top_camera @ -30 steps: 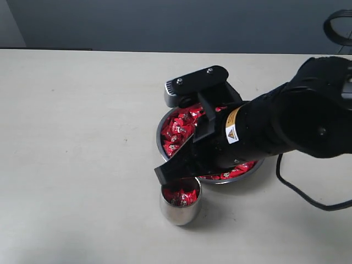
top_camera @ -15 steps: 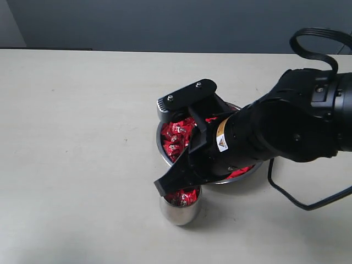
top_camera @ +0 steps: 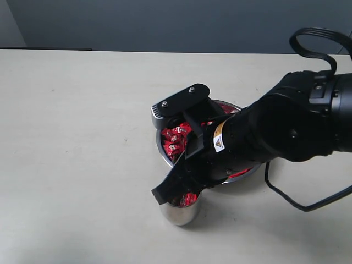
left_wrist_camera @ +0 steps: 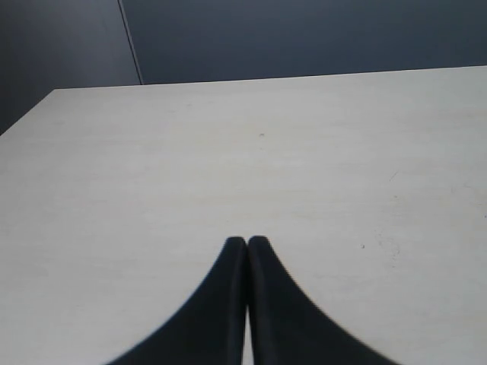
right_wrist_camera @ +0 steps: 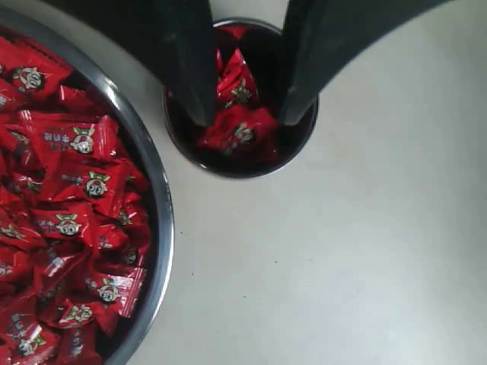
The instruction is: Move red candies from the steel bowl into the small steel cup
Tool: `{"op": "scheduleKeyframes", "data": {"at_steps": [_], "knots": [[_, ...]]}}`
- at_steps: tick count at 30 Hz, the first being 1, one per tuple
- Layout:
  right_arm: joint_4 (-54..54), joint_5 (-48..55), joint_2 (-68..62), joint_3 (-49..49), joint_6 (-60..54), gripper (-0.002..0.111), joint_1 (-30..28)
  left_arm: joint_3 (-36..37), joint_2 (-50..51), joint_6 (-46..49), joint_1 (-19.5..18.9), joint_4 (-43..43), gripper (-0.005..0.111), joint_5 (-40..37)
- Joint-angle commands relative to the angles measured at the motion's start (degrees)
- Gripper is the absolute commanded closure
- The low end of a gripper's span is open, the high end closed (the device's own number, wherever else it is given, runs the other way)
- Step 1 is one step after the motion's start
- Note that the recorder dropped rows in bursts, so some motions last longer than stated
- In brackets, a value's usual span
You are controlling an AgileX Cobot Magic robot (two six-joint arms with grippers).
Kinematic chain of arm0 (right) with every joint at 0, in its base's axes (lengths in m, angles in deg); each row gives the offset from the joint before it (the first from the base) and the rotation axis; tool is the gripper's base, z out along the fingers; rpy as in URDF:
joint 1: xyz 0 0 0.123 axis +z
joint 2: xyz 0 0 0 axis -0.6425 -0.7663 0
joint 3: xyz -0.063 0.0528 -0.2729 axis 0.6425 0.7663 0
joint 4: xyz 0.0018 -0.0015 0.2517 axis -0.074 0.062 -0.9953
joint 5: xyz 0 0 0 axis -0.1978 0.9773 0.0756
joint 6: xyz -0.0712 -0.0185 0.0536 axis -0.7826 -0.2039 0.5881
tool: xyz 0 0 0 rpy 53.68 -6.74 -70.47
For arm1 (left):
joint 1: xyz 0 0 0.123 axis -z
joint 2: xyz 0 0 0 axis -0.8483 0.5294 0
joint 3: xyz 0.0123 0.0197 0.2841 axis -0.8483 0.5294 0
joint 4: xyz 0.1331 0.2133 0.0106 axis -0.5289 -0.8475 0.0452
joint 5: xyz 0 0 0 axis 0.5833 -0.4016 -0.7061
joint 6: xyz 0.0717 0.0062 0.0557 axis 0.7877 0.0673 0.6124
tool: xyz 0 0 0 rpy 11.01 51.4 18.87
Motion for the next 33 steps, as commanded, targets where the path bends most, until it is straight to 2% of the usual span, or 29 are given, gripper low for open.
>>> {"op": "scheduleKeyframes", "data": {"at_steps": [1, 4, 8, 11, 13, 15, 19, 25, 30, 33], "knots": [[-0.38, -0.73, -0.07, 0.18, -0.65, 0.078, 0.11, 0.26, -0.27, -0.08, 0.38, -0.11, 0.106, 0.45], [0.45, -1.62, -0.07, 0.02, -0.65, 0.078, 0.11, 0.26, -0.27, -0.08, 0.38, -0.11, 0.106, 0.45], [9.18, -0.99, 0.19, -3.46, 2.29, 0.078, -0.28, 0.26, -0.27, -0.08, 0.38, -0.11, 0.106, 0.45], [18.80, 0.36, 0.19, -5.63, 13.53, 0.078, -5.93, 0.26, -0.27, -0.08, 0.38, -0.11, 0.106, 0.45], [21.10, 1.03, 0.08, -5.88, 15.81, 0.078, -10.79, 0.26, -0.27, -0.08, 0.38, -0.11, 0.106, 0.45], [19.65, 1.03, -0.58, -5.88, 16.20, 0.078, -15.19, 0.26, -0.27, -0.08, 0.38, -0.11, 0.106, 0.45], [14.48, 1.03, -5.81, -5.88, 16.20, 0.078, -20.21, 0.26, -0.27, -0.08, 0.38, -0.11, 0.106, 0.45], [9.47, 5.65, -12.44, -9.91, 16.20, 0.077, -21.09, 0.26, -0.27, -0.08, 0.38, -0.11, 0.106, 0.45], [8.93, 11.19, -16.85, -17.92, 16.20, 0.065, -21.09, 0.26, -0.27, -0.08, 0.38, -0.11, 0.106, 0.45], [8.93, 15.04, -19.57, -22.96, 17.66, 0.064, -21.09, 0.26, -0.27, -0.08, 0.38, -0.11, 0.106, 0.45]]}}
